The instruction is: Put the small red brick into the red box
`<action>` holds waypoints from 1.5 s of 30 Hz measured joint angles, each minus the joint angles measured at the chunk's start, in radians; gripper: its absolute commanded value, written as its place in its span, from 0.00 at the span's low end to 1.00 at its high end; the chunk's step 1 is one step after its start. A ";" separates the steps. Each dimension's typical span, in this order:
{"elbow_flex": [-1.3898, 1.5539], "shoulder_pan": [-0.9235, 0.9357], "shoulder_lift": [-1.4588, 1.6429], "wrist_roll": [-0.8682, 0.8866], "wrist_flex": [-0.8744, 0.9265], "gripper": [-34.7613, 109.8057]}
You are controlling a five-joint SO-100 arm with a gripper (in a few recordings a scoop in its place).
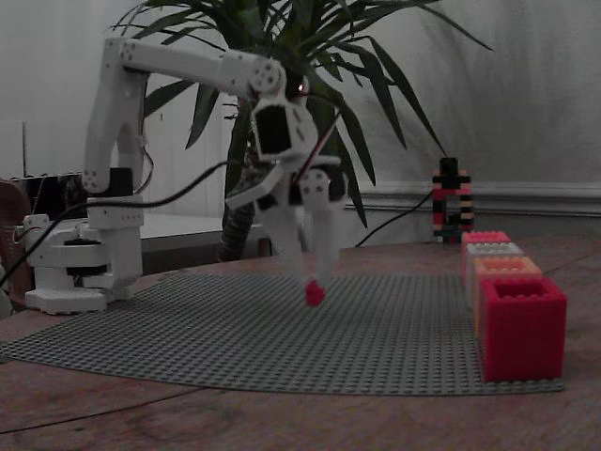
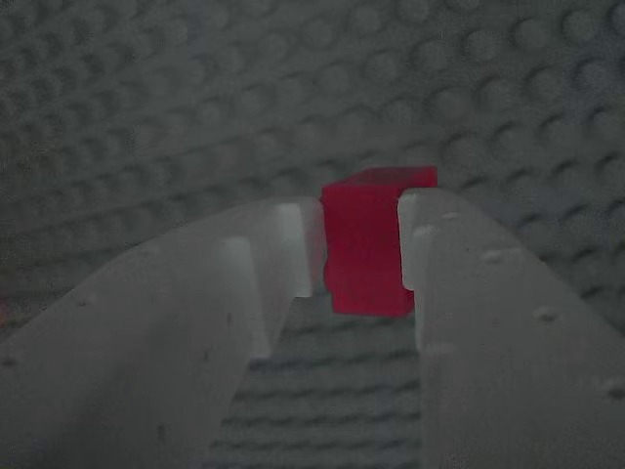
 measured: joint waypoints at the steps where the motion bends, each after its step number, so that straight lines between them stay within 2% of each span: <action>1: -0.021 -0.002 0.000 0.009 0.002 0.24; 11: -0.221 0.000 -0.012 0.046 -0.074 0.24; 28: -0.604 0.224 -0.370 -0.123 -0.469 0.24; 40: -0.635 0.238 -0.499 -0.137 -0.600 0.24; 45: -0.635 0.238 -0.518 -0.137 -0.600 0.29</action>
